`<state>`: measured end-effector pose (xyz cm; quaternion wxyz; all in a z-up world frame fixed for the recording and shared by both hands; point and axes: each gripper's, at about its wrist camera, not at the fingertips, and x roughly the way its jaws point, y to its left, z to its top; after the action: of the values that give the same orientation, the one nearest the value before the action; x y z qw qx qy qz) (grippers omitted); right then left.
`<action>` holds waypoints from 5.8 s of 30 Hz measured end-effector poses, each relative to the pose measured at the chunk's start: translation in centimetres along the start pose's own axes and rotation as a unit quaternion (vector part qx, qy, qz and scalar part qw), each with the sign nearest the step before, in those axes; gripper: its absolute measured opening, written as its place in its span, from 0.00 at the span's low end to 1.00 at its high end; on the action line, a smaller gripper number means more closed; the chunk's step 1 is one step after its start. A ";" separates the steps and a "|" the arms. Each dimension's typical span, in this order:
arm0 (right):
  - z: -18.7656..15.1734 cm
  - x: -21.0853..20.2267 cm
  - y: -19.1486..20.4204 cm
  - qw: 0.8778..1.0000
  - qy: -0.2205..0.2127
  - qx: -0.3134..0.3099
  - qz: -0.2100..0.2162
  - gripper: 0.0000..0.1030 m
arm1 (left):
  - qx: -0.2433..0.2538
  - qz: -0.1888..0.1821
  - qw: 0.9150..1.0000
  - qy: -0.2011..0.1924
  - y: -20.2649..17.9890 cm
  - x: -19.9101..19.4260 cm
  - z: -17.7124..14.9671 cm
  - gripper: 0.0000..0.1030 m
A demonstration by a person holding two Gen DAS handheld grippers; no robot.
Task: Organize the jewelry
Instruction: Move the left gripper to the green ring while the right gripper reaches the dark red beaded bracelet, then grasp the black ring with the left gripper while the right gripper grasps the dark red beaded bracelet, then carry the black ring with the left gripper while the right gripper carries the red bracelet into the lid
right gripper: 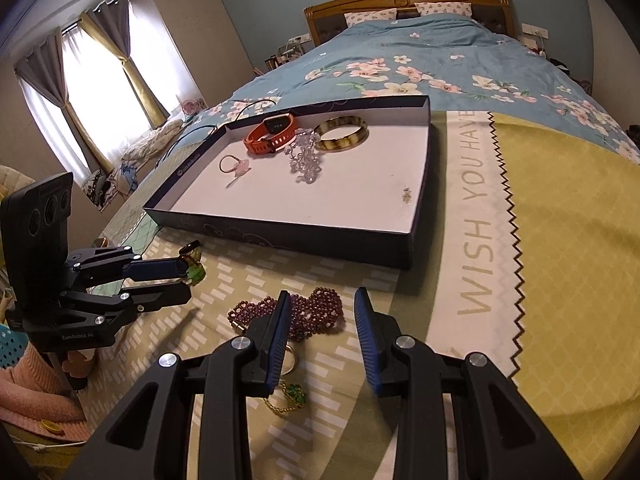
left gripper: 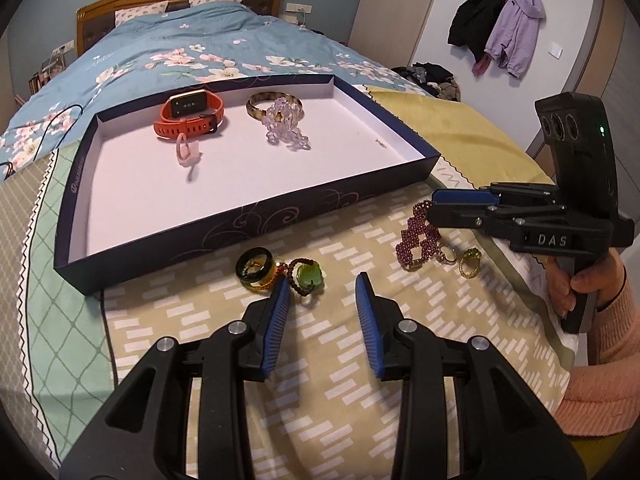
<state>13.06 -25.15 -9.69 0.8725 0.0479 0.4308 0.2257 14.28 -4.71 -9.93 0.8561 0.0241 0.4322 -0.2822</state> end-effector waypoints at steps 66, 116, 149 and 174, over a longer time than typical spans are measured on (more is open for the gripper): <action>0.5 -1.4 3.0 0.998 -0.030 -0.044 0.019 0.06 | -0.019 0.063 0.997 -0.052 2.3 -3.5 -0.3 0.21; 0.5 -1.2 3.3 0.998 -0.032 -0.038 0.035 0.06 | -0.012 0.055 0.998 0.009 3.2 -2.1 -1.8 0.33; 1.5 -2.2 3.6 0.997 -0.057 -0.037 0.036 0.06 | -0.012 0.082 0.997 0.001 4.0 -2.1 -1.3 0.26; 5.7 -3.8 4.9 0.992 -0.110 -0.059 0.026 0.06 | -0.002 0.086 0.995 -0.042 3.7 -4.3 0.3 0.21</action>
<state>13.71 -21.76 -2.02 0.9096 0.0323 0.3170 0.2665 14.36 0.27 -7.27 0.8947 0.0477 0.3925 -0.2079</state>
